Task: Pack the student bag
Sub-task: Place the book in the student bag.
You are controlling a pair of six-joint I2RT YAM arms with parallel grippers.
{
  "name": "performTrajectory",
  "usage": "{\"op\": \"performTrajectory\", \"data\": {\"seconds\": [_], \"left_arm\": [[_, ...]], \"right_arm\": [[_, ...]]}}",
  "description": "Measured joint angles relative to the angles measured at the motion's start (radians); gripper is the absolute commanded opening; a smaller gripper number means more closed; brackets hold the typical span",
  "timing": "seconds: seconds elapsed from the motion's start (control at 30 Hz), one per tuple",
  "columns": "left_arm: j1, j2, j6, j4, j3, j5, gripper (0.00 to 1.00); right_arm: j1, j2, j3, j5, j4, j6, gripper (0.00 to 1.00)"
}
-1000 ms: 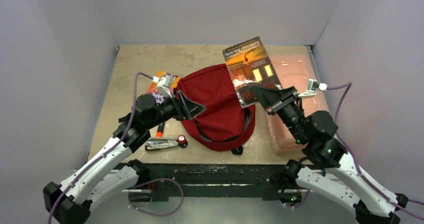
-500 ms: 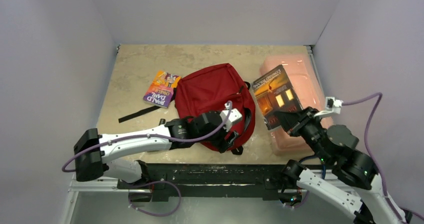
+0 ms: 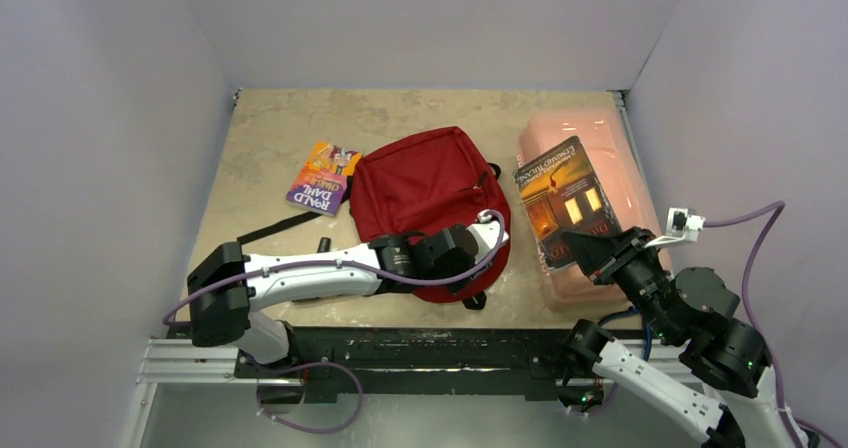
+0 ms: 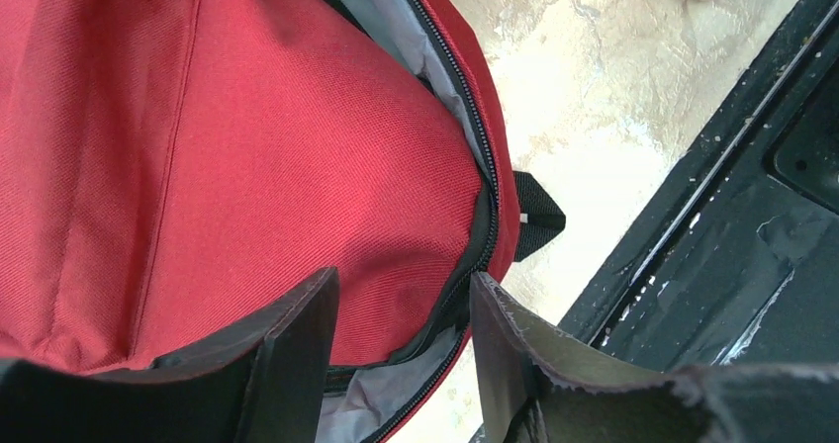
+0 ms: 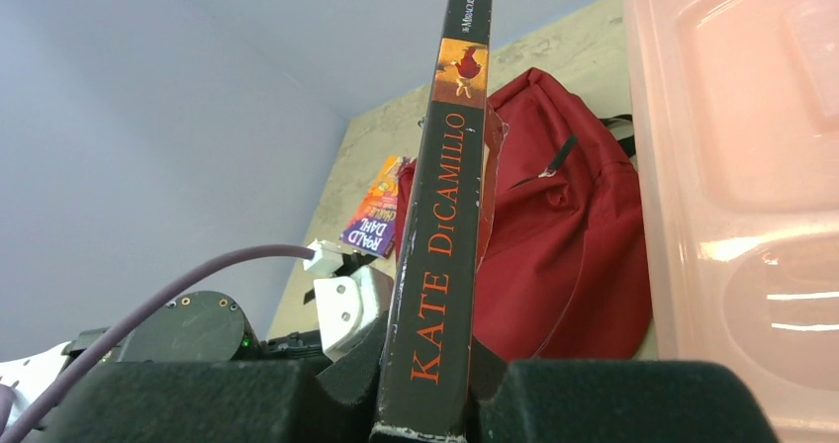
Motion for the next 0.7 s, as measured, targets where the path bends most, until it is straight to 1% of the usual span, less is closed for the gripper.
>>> {"op": "performTrajectory", "data": {"seconds": [0.03,0.13,0.27,0.37,0.43,0.5,0.57,0.6,0.63,0.67,0.7], "left_arm": [[0.0,0.006,0.001,-0.002,0.002,-0.001,0.5],[-0.001,0.021,0.007,-0.001,0.007,-0.001,0.55],[-0.001,0.041,0.011,0.0,0.009,-0.001,0.6],[-0.001,0.067,0.016,0.002,0.01,-0.001,0.61],[-0.001,0.087,0.023,0.003,0.009,-0.004,0.6],[-0.001,0.104,0.029,0.006,0.009,-0.014,0.48],[-0.001,0.12,0.035,0.009,0.009,-0.037,0.22],[-0.001,0.127,0.039,0.01,0.009,-0.051,0.1],[-0.001,0.13,0.045,0.01,0.009,-0.066,0.03],[-0.002,0.131,0.055,0.01,0.009,-0.079,0.0],[-0.002,0.129,0.064,0.011,0.009,-0.095,0.0]], "right_arm": [[0.0,0.0,0.0,-0.002,0.0,-0.002,0.0],[0.0,0.0,0.0,-0.007,0.0,-0.005,0.0],[0.0,0.0,0.0,-0.02,0.0,-0.005,0.0],[0.0,0.0,0.0,-0.025,0.0,-0.006,0.0],[0.0,0.0,0.0,-0.025,0.0,-0.007,0.0],[0.0,0.0,0.0,-0.025,0.0,-0.009,0.0],[0.0,0.0,0.0,-0.025,0.0,-0.011,0.0],[0.0,0.001,0.0,-0.025,0.0,-0.013,0.0],[0.0,0.003,0.0,-0.026,0.0,-0.015,0.0],[0.0,0.009,0.002,-0.027,0.0,-0.019,0.0],[0.0,0.017,0.004,-0.029,-0.001,-0.021,0.0]]}}
